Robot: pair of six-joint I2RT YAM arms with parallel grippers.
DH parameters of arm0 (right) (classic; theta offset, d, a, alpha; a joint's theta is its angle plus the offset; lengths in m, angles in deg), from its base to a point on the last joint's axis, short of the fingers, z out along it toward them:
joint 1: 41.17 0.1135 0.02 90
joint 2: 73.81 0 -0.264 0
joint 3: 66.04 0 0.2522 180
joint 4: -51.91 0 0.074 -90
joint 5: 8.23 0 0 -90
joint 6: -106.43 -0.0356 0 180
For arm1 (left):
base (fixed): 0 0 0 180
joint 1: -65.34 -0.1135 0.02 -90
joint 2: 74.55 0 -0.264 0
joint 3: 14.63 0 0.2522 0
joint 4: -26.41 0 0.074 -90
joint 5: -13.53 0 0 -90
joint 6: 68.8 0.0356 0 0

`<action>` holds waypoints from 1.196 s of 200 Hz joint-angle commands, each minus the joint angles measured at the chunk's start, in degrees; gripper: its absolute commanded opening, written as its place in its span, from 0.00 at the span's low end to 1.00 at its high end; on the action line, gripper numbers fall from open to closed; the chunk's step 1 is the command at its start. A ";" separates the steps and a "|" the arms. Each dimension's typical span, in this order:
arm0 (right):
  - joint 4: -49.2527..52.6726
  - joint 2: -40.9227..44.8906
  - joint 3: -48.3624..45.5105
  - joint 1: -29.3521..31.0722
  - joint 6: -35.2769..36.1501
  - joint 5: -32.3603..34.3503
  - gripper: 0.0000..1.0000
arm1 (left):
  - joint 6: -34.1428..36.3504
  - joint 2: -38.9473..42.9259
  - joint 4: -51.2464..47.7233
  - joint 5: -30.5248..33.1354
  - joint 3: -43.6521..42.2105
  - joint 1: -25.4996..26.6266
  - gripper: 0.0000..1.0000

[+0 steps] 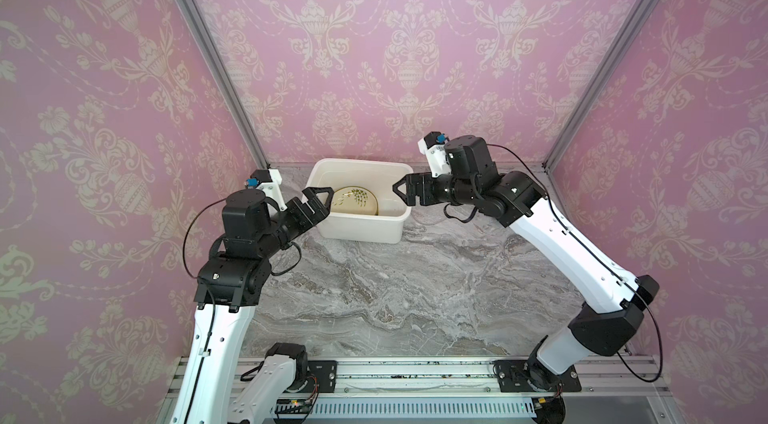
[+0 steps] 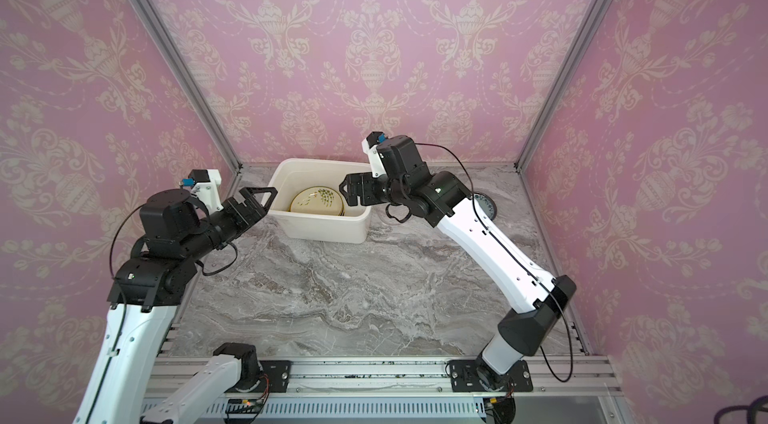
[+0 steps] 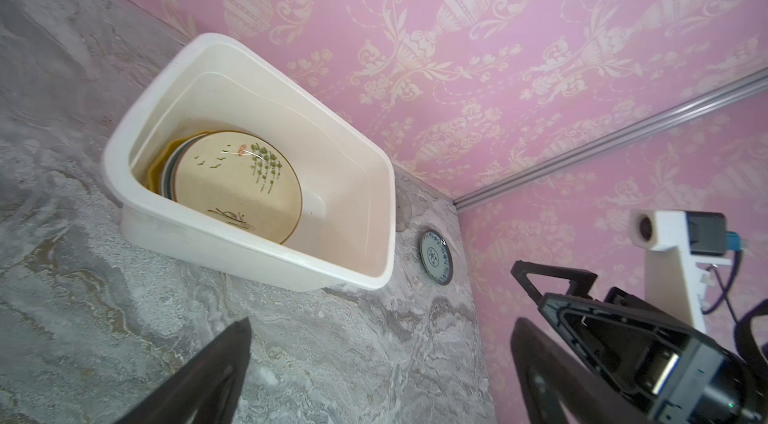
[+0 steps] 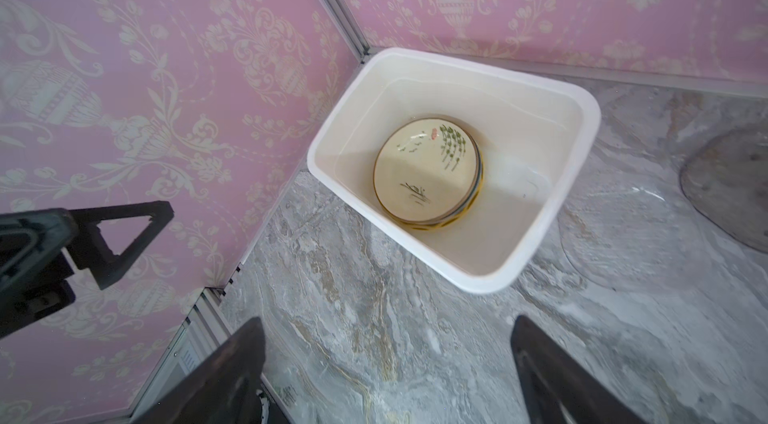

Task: Place the plates into the plastic bin on the countertop
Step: 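Move the right gripper toward the blue-and-white plate while the left gripper reaches forward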

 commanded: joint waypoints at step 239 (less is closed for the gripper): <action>-31.70 6.56 -56.16 -56.48 -21.22 -20.99 0.83 | 5.58 -52.70 45.64 14.55 -0.81 48.47 0.99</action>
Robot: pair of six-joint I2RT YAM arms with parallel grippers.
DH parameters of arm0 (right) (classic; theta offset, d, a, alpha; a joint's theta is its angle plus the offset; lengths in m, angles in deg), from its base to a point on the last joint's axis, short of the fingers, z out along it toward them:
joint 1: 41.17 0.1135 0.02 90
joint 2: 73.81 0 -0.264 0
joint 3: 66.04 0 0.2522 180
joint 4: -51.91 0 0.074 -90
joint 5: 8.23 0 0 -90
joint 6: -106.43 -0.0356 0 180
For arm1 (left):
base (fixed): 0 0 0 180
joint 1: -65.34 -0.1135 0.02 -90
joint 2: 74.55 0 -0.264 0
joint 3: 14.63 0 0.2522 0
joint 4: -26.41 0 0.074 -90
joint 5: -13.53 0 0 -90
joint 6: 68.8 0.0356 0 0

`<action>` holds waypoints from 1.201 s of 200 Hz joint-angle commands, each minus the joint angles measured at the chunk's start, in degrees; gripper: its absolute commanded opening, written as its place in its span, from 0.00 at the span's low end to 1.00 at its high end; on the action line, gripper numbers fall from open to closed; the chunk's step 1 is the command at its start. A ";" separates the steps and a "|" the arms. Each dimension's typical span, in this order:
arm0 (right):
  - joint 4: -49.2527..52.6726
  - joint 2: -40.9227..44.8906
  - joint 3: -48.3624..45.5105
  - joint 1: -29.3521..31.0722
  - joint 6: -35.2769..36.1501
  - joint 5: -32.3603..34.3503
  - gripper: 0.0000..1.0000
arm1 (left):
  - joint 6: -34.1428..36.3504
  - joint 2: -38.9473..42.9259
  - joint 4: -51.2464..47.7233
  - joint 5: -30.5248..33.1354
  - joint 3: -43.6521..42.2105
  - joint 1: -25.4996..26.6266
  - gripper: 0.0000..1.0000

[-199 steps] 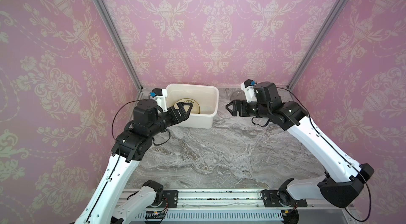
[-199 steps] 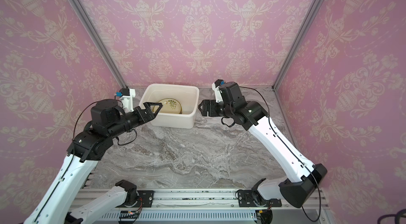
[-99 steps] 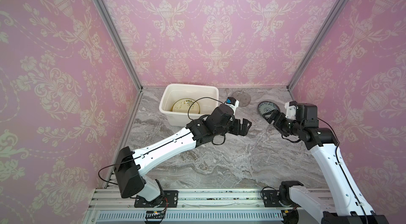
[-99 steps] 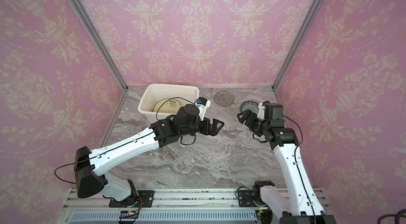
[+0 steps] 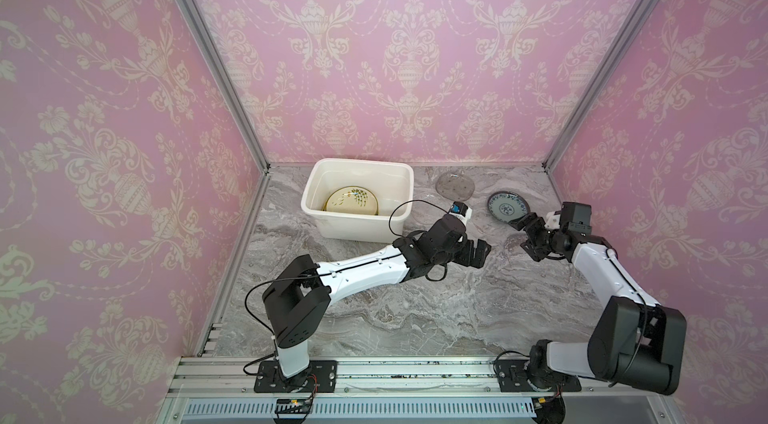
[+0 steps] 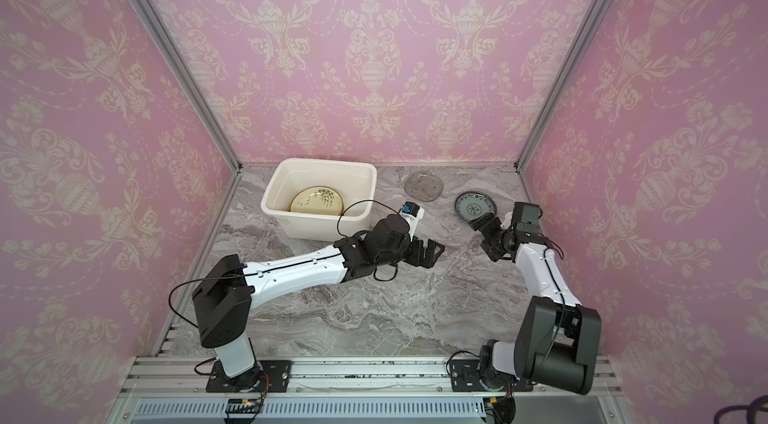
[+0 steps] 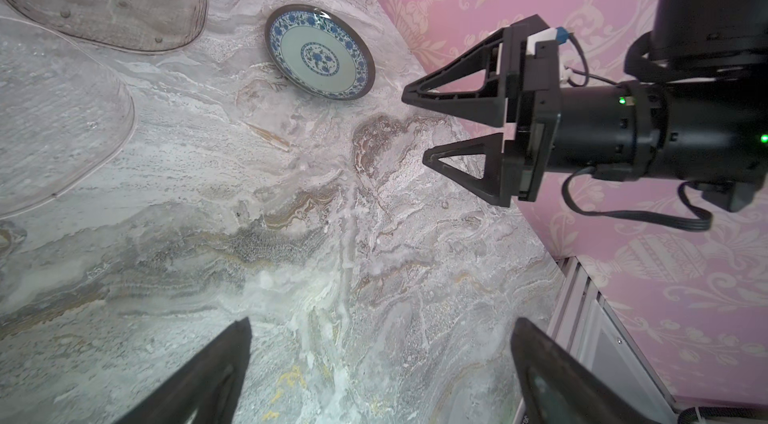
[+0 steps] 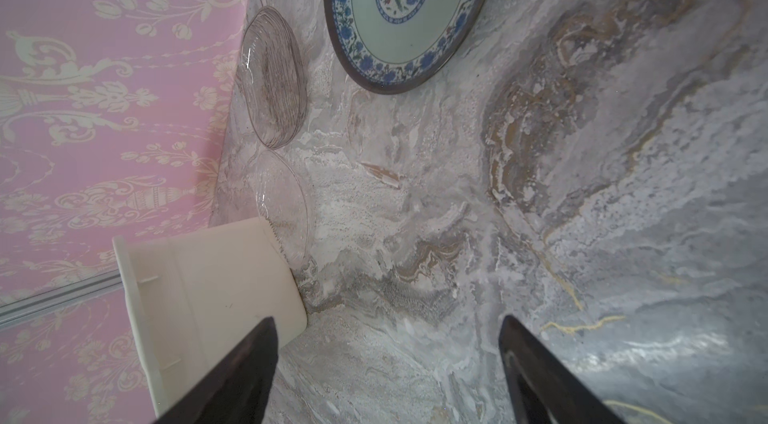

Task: Place the plates into the plastic bin on the countertop
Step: 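Move the right gripper toward the blue-and-white plate while the left gripper reaches forward, then pinch the blue-and-white plate's rim with the right gripper and tilt it upright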

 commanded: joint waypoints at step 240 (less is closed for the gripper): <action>-41.18 -33.76 -3.29 -1.03 -24.54 6.43 0.38 | -2.55 -12.17 11.39 -10.18 -2.58 -3.13 0.99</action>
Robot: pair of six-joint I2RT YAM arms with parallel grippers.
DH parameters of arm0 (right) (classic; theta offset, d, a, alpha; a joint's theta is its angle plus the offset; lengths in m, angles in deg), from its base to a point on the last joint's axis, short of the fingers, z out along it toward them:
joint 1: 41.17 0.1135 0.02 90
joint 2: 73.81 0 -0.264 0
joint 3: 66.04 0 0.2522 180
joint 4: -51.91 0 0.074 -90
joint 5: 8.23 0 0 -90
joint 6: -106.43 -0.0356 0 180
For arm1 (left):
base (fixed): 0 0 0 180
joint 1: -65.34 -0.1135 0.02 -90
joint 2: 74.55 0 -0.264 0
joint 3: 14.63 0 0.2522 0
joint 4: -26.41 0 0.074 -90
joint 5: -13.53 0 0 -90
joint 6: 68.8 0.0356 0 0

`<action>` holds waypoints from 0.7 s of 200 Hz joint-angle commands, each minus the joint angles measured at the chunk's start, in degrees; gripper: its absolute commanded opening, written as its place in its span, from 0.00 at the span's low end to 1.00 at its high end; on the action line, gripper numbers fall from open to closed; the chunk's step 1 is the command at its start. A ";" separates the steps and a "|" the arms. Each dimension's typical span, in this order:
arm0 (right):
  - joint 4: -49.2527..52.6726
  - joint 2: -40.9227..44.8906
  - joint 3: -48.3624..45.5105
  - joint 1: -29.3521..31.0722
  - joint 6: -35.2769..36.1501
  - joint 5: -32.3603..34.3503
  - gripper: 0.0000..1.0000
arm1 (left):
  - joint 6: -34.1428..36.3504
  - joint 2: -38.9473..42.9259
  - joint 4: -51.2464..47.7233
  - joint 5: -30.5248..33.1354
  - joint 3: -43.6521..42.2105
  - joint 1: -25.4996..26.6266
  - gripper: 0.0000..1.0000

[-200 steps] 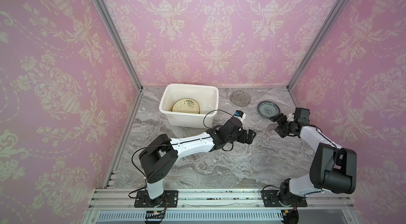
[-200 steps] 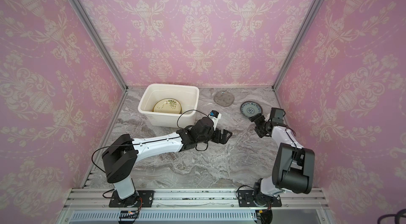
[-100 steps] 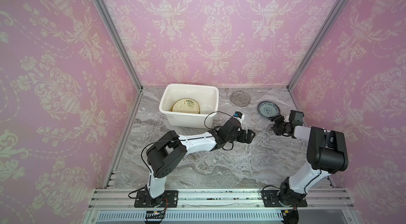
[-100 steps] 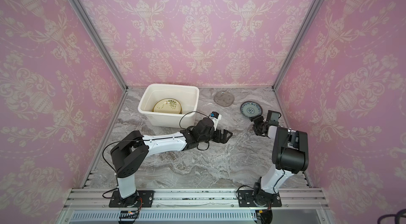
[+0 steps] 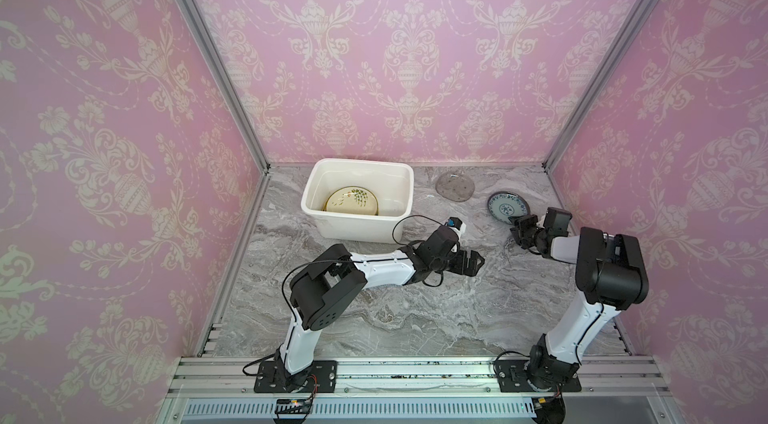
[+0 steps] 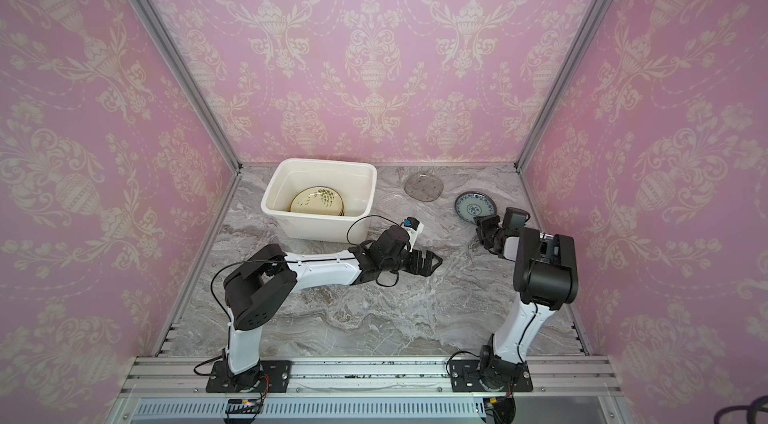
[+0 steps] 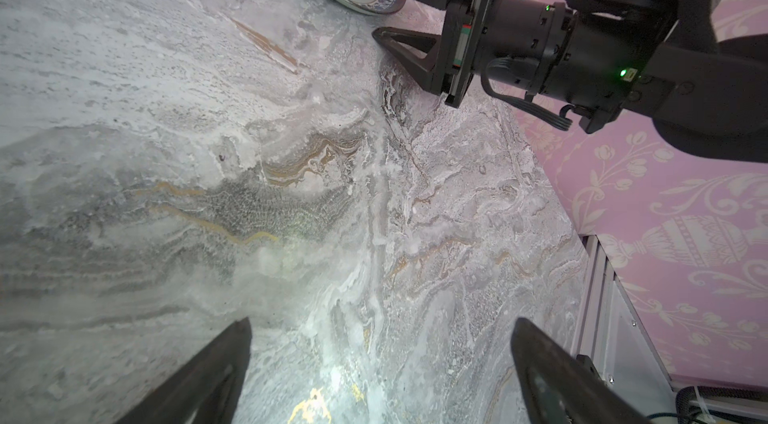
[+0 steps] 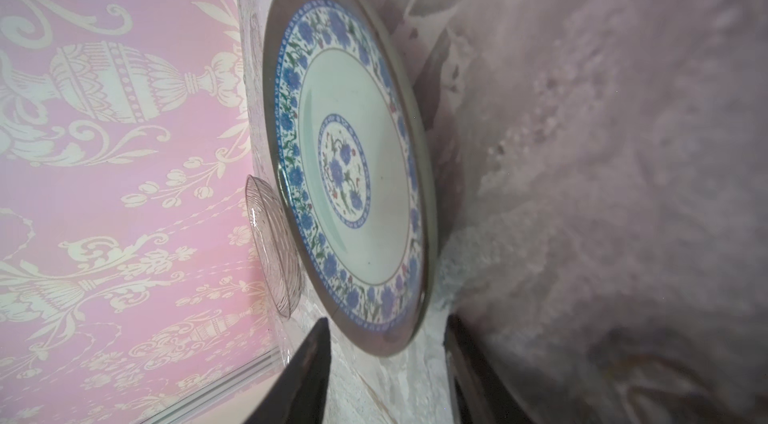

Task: Place the plates into the plastic bin on the countertop
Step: 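Pinch the blue-and-white plate's rim with the right gripper and tilt it upright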

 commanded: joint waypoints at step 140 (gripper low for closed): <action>-2.98 -3.89 -4.63 -0.29 -5.41 4.08 0.00 | 0.88 -1.34 -0.99 -1.17 2.65 -0.16 0.99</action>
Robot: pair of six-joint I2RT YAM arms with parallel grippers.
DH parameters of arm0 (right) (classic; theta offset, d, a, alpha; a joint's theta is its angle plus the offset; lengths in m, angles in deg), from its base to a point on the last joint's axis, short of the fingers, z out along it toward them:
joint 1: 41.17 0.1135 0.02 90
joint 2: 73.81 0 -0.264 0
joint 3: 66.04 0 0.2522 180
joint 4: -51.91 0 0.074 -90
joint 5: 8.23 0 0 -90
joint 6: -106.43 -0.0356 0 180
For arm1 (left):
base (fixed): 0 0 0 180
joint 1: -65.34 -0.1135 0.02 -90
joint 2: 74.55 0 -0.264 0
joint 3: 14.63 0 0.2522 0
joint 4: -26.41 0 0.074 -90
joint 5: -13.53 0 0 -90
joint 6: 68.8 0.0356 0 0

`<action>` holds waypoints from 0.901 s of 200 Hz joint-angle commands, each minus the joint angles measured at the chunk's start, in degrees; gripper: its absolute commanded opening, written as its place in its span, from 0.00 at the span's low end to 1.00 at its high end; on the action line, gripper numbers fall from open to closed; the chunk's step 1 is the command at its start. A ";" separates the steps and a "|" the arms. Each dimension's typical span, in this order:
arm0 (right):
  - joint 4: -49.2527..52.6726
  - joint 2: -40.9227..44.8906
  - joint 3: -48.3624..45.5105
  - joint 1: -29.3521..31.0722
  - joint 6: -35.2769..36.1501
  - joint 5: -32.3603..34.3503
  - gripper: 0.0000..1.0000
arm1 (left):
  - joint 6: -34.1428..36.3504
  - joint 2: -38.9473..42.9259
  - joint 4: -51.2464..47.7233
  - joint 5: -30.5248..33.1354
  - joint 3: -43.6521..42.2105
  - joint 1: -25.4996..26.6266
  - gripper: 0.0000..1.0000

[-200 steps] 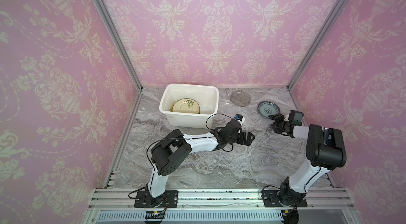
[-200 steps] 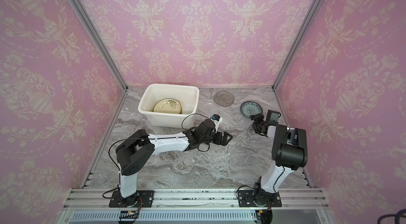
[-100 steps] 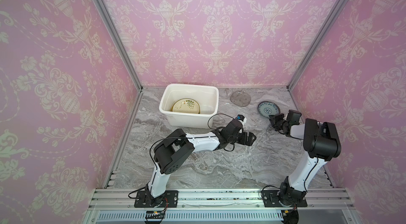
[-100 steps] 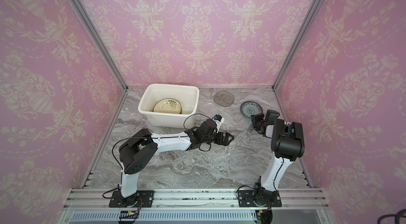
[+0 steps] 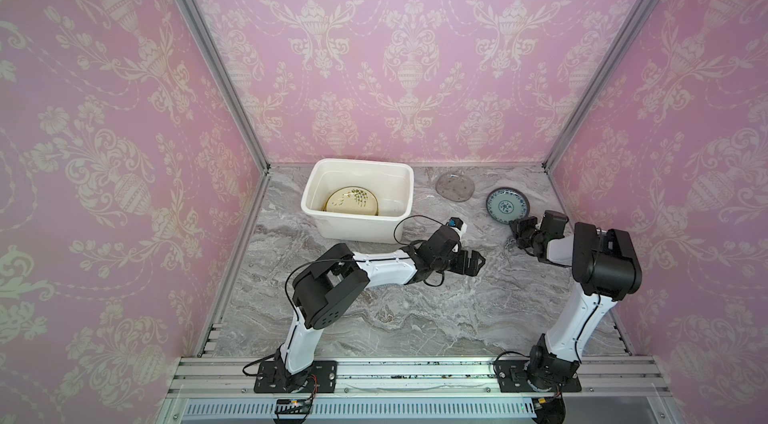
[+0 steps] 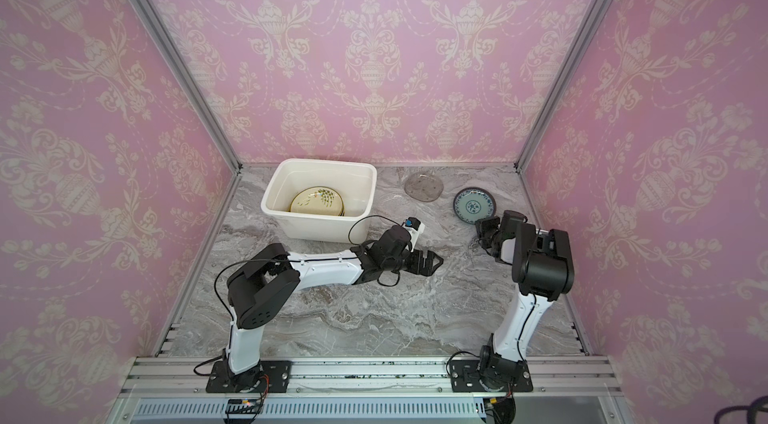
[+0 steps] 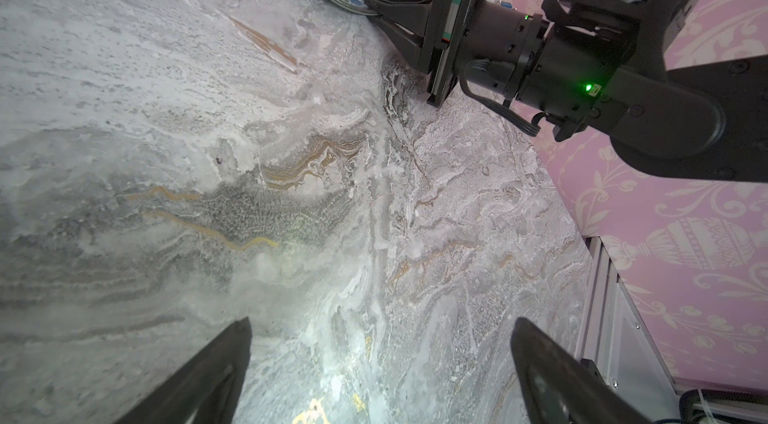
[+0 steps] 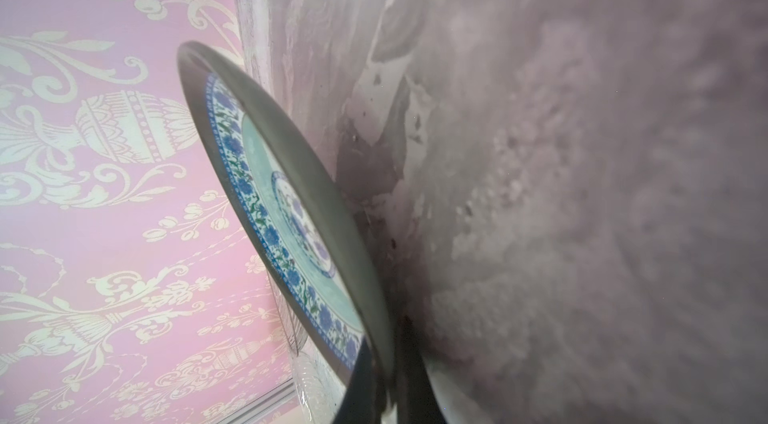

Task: Place the plates into the plastic bin on the countertop
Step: 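Pinch the blue-and-white plate's rim with the right gripper and tilt it upright, then carry the blue-and-white plate toward the bin while the left gripper moves beside it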

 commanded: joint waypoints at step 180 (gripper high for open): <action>59.50 51.23 -0.79 14.53 17.89 9.78 0.00 | 8.06 13.81 -6.30 8.94 -3.11 3.74 0.99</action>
